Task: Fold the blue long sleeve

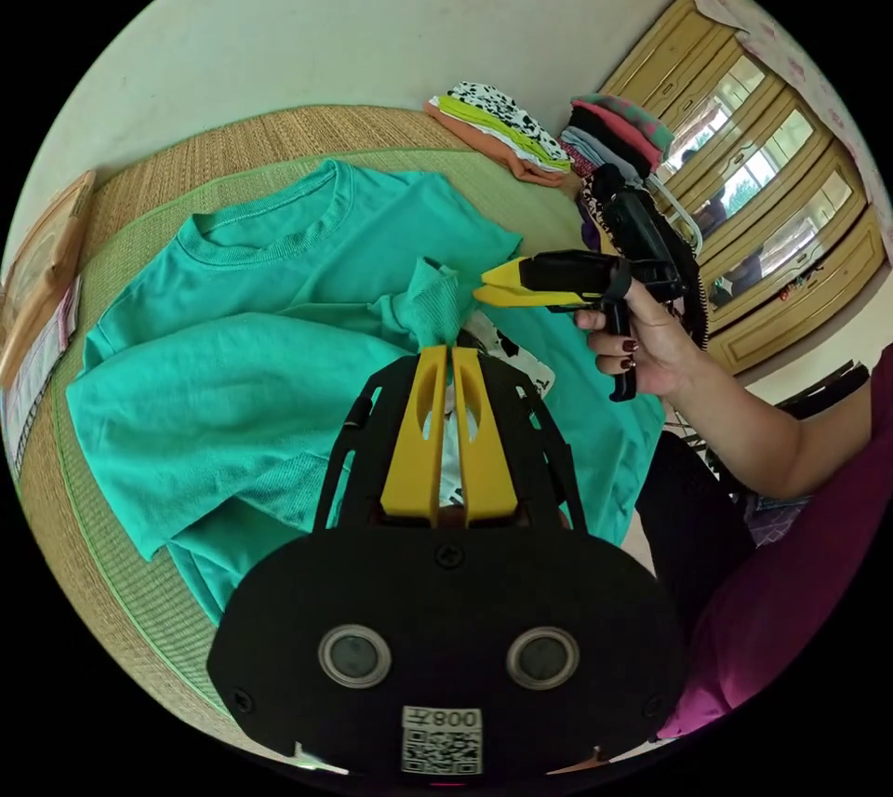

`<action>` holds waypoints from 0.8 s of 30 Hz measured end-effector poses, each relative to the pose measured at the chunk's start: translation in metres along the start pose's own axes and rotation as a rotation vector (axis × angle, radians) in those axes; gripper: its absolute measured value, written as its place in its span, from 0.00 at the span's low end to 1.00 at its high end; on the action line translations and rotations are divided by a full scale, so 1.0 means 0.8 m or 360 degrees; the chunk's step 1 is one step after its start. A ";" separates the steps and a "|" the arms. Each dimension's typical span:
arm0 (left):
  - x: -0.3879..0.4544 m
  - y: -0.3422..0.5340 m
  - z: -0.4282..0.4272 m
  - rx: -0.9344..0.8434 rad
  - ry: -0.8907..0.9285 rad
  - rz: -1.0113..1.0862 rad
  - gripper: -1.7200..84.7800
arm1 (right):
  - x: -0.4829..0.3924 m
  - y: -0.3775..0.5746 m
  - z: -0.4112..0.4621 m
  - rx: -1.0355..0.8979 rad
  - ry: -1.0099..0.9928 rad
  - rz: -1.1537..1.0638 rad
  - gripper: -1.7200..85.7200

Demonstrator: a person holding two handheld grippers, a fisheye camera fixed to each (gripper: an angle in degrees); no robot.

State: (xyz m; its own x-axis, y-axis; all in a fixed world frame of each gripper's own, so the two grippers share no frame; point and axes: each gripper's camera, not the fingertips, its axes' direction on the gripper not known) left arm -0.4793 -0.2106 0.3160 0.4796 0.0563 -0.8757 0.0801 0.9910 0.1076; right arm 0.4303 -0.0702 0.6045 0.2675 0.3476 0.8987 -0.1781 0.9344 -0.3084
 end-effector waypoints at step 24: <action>0.140 -0.073 0.039 0.0340 -0.0172 0.0237 0.03 | -0.072 -0.061 -0.172 0.0101 -0.0037 -0.0385 0.03</action>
State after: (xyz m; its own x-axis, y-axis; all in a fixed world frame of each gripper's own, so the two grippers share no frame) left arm -0.4030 -0.2662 0.2262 0.5894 0.1750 -0.7886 0.1786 0.9239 0.3385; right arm 0.5543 -0.1252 0.5251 0.2879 0.1115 0.9511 -0.1708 0.9833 -0.0636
